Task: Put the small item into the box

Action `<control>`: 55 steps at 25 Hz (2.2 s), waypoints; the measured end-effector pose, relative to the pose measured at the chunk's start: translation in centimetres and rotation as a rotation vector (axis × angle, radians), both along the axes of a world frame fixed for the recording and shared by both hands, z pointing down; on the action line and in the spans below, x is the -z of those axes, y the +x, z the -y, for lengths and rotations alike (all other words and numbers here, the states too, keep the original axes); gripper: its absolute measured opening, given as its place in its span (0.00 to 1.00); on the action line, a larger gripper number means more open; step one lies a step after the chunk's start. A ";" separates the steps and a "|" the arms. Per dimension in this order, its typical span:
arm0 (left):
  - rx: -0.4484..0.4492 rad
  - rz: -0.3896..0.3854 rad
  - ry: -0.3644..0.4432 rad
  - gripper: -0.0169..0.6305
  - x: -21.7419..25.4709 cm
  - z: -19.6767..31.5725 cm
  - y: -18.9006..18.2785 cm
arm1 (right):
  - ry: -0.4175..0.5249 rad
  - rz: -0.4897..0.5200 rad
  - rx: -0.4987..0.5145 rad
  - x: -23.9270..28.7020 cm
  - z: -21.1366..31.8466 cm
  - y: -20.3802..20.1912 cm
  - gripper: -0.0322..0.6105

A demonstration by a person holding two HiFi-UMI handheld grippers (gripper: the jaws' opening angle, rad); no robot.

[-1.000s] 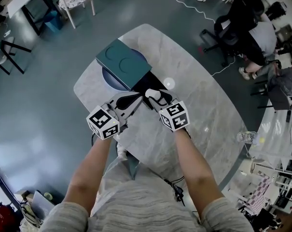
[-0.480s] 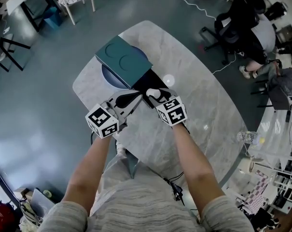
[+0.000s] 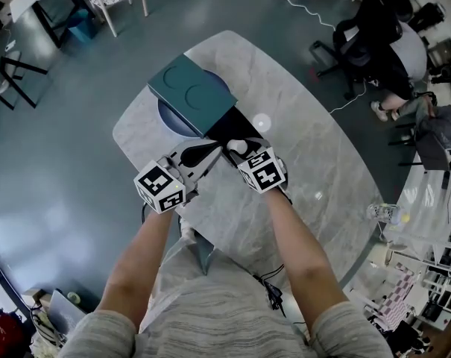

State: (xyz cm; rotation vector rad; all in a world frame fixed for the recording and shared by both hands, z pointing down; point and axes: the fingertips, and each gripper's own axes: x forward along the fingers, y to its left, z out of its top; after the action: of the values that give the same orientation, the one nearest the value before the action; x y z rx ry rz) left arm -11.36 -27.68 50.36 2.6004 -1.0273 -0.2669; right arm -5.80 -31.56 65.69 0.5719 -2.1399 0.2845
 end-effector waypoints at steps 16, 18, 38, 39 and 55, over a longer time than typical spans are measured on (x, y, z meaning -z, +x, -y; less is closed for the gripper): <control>0.001 -0.009 -0.007 0.06 0.0 -0.1 0.1 | -0.016 0.016 -0.014 0.1 0.2 -0.6 0.43; 0.000 -0.008 -0.008 0.06 -0.1 -0.2 0.1 | -0.017 0.030 -0.023 0.3 0.2 -0.7 0.44; -0.006 0.000 0.000 0.06 1.3 -0.9 0.9 | 0.053 0.247 -0.120 6.7 -0.2 -0.4 0.44; -0.006 0.000 0.002 0.06 1.5 -1.0 1.1 | 0.060 0.259 -0.125 7.2 -0.3 -0.3 0.44; -0.035 0.016 0.001 0.06 2.3 -3.1 2.3 | 0.117 0.400 -0.205 11.9 -2.9 2.0 0.43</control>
State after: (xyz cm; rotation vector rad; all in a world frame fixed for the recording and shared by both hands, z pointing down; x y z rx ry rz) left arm -9.03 -24.62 48.07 2.6223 -0.9866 -0.2385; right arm -3.80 -28.69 53.82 0.8631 -2.4966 0.4169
